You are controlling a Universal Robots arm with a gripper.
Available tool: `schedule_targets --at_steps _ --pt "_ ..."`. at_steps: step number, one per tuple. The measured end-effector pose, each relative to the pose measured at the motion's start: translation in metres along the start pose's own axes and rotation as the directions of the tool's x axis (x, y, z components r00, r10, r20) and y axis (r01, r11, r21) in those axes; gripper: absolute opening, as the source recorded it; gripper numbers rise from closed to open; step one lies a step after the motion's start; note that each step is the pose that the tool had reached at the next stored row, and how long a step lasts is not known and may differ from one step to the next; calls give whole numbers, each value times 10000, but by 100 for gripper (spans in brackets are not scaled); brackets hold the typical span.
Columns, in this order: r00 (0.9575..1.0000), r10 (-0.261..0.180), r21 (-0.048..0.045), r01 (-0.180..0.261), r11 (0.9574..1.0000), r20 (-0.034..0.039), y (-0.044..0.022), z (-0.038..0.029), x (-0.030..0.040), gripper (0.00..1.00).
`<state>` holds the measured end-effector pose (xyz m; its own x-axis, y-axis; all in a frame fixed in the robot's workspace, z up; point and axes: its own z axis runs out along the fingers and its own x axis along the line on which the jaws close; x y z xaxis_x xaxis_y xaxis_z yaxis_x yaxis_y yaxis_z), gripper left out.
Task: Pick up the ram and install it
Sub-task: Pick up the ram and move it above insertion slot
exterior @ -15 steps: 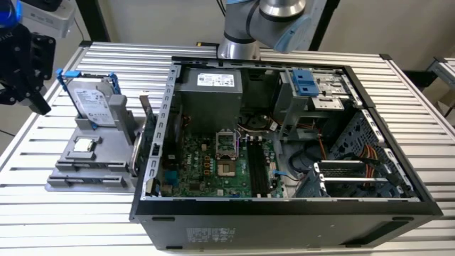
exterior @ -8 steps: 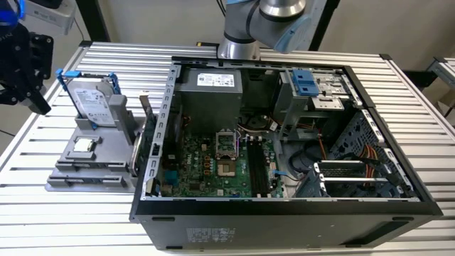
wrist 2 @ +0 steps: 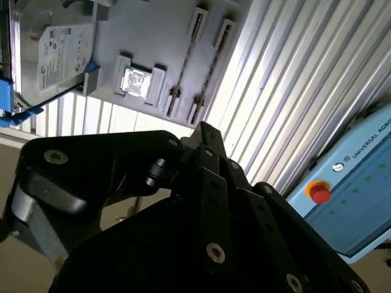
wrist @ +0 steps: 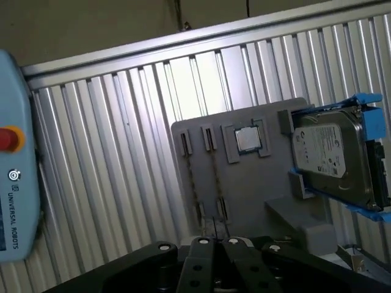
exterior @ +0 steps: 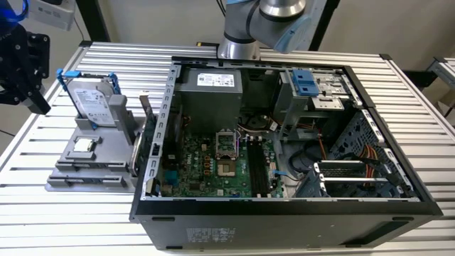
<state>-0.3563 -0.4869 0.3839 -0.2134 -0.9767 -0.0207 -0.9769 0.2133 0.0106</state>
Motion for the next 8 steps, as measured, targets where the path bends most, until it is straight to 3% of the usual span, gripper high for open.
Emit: schedule_targets --at_steps 4,8 --pt "9985 -539 -11 539 9985 -5 -1 0 0 0" --pt "9938 -1116 -23 1116 9938 -10 0 0 0 0"
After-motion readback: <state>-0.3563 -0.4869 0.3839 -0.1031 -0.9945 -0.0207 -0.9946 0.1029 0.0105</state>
